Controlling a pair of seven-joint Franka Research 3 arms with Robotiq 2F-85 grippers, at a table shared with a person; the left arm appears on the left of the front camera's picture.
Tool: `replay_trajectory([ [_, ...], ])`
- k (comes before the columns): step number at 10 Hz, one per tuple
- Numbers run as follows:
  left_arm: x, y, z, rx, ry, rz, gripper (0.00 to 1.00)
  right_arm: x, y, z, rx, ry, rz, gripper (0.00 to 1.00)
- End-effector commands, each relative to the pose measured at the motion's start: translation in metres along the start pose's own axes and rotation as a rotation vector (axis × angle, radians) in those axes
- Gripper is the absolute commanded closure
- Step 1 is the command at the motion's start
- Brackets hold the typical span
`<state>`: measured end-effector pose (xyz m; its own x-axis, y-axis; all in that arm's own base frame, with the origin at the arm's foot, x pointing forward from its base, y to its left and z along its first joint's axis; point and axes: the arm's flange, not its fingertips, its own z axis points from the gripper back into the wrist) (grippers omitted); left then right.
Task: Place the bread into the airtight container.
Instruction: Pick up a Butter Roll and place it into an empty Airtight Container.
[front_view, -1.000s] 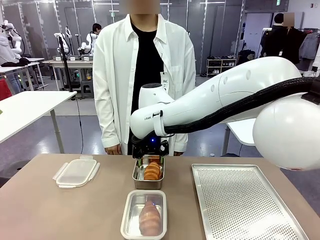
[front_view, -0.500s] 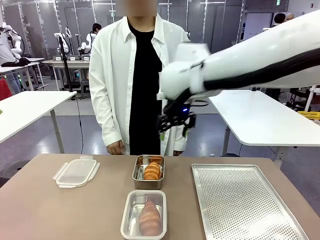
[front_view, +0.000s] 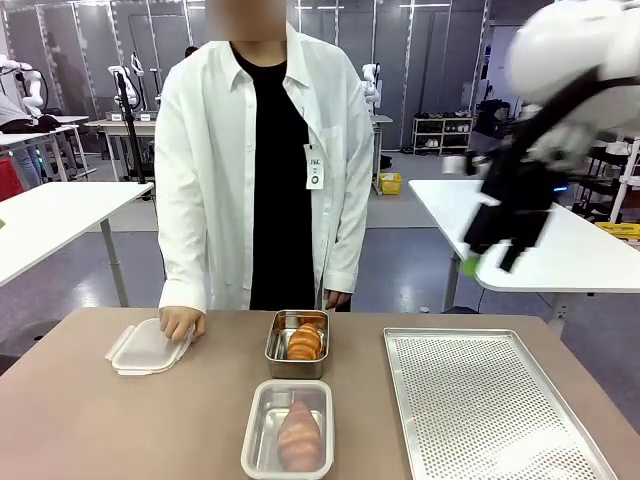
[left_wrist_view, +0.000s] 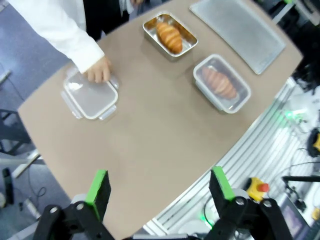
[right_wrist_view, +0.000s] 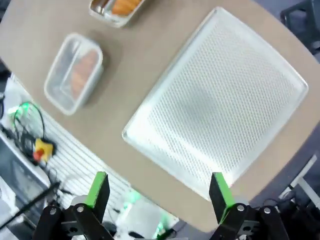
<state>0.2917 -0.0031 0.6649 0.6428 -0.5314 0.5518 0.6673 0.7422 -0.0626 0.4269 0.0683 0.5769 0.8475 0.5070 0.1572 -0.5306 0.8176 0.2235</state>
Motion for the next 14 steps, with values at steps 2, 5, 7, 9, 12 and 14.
replay_trajectory([
  [2, 0.0, 0.001, 0.001, -0.009, -0.001, -0.019, 0.0, -0.085, -0.032, 0.028, -0.02, -0.086, 0.055, 0.0],
  [5, 0.0, 0.001, 0.001, -0.009, -0.001, -0.019, 0.0, -0.137, -0.053, 0.035, 0.004, -0.151, 0.025, 0.0],
  [7, 0.0, 0.001, 0.001, -0.009, -0.001, -0.019, 0.0, -0.133, -0.053, 0.043, -0.002, -0.124, 0.016, 0.0],
  [9, 0.0, 0.001, 0.001, -0.009, -0.001, -0.019, 0.0, -0.133, -0.053, 0.043, -0.002, -0.124, 0.016, 0.0],
  [12, 0.0, 0.001, 0.001, -0.009, -0.001, -0.019, 0.0, -0.133, -0.053, 0.043, -0.002, -0.124, 0.016, 0.0],
  [14, 0.0, 0.001, 0.001, -0.009, -0.001, -0.019, 0.0, -0.133, -0.053, 0.043, -0.002, -0.124, 0.016, 0.0],
])
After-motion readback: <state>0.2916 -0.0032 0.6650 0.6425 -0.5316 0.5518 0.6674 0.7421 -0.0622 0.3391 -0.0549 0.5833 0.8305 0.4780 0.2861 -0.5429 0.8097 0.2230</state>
